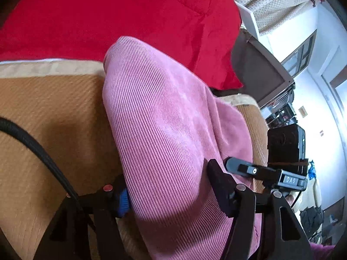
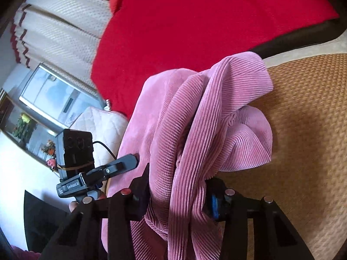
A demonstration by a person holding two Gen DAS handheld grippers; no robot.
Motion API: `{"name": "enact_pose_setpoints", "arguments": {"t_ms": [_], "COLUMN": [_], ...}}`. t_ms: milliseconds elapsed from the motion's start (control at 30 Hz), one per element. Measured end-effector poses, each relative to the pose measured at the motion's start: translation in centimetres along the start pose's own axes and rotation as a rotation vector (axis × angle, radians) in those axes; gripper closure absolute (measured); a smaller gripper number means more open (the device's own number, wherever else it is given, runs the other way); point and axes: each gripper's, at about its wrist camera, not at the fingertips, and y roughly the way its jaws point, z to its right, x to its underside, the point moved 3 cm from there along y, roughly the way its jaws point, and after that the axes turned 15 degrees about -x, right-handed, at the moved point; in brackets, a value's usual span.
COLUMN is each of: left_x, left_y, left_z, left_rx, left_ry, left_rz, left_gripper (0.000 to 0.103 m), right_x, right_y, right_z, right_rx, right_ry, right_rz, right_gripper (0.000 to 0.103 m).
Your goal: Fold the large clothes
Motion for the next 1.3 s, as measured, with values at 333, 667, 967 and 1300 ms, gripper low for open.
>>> {"name": "enact_pose_setpoints", "arguments": {"t_ms": [333,667,967,1300], "left_x": [0.6,-3.3,-3.8,-0.7], "left_y": [0.5,-1.7,4.0,-4.8], "left_z": [-0.9,-2.2,-4.6,-3.0], "left_rx": [-0.197,-0.327,-0.386,-0.383], "left_ry": [0.042,-0.002,-0.029,0.063], "left_rz": [-0.021,0.171,0.014,0.129], "left_gripper": [0.026,0.025,0.02,0.02], "right_x": [1.6,-2.9,-4.4,-0.6], "right_y": [-0.5,-3.5,4.2,-1.6], "right_z": [2.4,-3.2,3.5,-5.9], "right_rx": [0.167,0.282,0.392,0.359], "right_ry": [0.123,-0.078,0.06,-0.125], "right_rz": [0.013,0.141,-0.076,-0.029], "right_gripper": [0.034,0.042,0.066,0.063]}}
